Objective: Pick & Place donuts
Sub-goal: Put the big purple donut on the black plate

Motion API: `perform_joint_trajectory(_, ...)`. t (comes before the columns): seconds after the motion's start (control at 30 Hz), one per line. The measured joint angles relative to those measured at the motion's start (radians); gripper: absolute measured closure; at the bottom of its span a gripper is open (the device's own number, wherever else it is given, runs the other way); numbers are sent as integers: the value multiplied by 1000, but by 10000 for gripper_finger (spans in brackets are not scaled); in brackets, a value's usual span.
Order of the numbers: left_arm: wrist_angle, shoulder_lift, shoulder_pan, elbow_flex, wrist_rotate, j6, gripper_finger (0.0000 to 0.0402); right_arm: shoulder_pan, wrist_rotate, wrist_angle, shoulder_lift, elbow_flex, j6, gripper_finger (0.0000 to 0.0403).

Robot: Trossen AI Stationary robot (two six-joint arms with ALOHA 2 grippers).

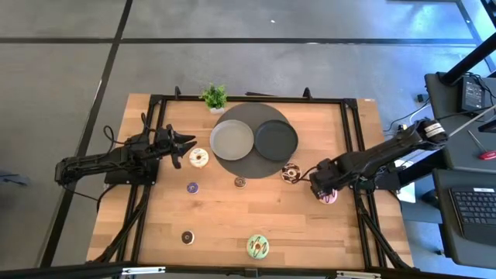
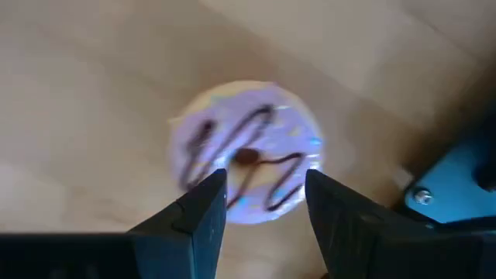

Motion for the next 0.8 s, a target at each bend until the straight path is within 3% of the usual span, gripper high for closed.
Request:
perform_joint_trajectory(0.4,0,0,0,0,-1,0,279,14,-33,104,13,-114,55,232)
perform_joint_trajectory(0.8,0,0,0,0,-1,0,279,14,-43,80,10,-93,25,358)
